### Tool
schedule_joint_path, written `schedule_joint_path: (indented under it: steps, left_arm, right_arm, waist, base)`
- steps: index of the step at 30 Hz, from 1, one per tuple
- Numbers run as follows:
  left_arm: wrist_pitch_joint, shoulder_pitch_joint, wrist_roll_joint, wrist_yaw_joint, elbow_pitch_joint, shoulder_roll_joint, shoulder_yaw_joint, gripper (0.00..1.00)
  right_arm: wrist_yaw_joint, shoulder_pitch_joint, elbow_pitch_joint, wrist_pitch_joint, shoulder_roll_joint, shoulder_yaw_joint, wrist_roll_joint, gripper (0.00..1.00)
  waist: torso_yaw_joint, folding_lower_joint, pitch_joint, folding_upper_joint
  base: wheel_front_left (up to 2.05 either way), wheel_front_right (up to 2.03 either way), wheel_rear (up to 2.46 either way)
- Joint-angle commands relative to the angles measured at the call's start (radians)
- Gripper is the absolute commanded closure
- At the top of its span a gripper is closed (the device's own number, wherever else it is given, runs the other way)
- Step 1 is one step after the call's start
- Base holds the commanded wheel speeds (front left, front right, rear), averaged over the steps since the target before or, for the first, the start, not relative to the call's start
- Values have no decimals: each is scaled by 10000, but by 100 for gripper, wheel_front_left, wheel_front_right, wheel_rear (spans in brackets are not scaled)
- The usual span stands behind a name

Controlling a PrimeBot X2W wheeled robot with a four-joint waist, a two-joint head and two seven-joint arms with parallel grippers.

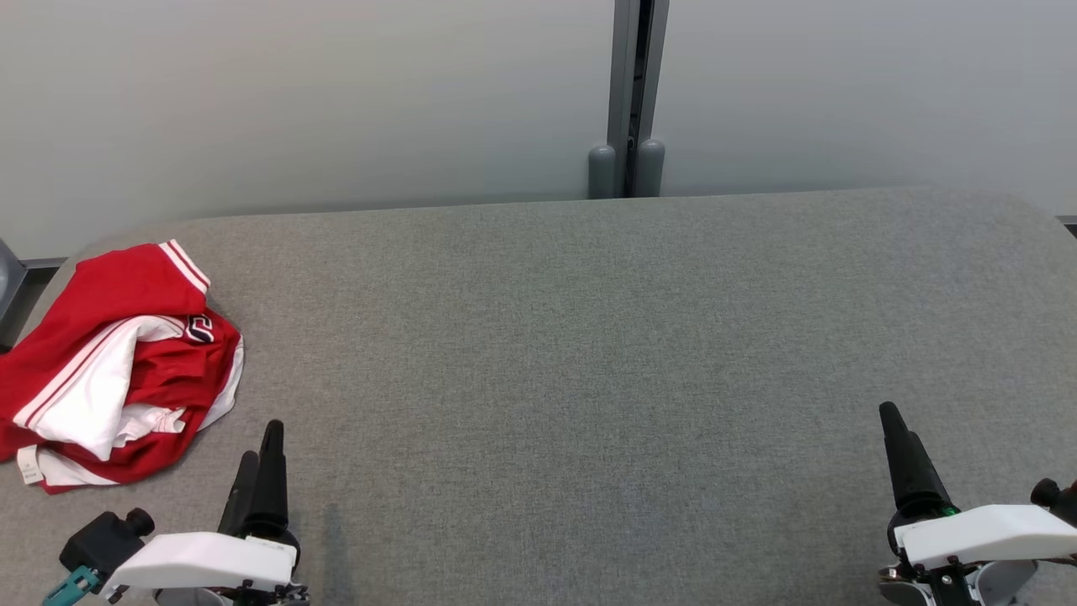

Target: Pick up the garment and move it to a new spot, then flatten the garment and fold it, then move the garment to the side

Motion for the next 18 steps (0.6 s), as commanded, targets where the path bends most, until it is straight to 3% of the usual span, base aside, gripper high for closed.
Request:
schedule_joint_path:
  steps: [1, 18]
  left_arm:
    - [-94, -253, 391, 48, -83, 107, -32, 0]
    - [-672, -244, 3047, 282, 283, 129, -458, 0]
  right_arm:
    - [10, -181, -87, -131, -102, -3, -359, 0]
    - [14, -220, 274, -702, -52, 356, -3020, 0]
  waist:
    - [7, 1, -2, 0]
    - [32, 0, -25, 0]
  base:
    - [0, 0, 0]
    - [0, 0, 0]
